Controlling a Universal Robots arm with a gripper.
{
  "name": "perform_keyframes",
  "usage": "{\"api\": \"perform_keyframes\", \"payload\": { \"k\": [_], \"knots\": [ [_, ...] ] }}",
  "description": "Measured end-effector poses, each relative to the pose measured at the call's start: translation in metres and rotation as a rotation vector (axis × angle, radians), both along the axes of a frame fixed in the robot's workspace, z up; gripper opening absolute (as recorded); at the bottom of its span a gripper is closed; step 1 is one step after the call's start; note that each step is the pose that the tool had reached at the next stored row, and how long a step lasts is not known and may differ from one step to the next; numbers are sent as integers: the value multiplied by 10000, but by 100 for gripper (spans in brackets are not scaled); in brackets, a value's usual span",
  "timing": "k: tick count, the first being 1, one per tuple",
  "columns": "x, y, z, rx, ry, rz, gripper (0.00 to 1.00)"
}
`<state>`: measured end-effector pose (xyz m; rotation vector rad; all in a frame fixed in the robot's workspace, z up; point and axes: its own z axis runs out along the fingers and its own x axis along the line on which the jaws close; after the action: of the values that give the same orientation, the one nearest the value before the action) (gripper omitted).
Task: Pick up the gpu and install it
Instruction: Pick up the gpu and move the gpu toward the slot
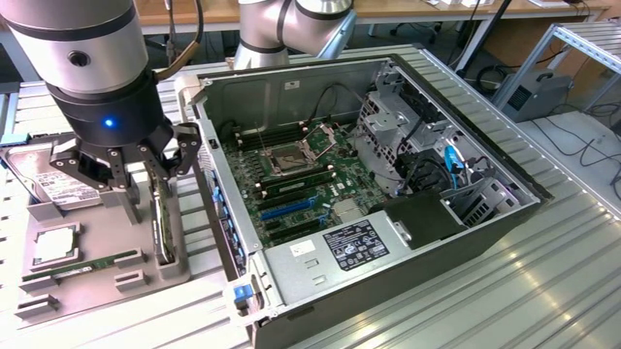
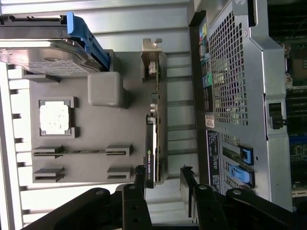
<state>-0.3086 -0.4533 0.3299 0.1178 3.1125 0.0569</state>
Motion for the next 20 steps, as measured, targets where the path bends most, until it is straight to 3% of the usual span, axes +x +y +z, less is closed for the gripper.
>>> {"api": "perform_keyframes", "payload": {
  "k": [20],
  "knots": [
    [0,0,-53,0,0,0,42]
  ]
}}
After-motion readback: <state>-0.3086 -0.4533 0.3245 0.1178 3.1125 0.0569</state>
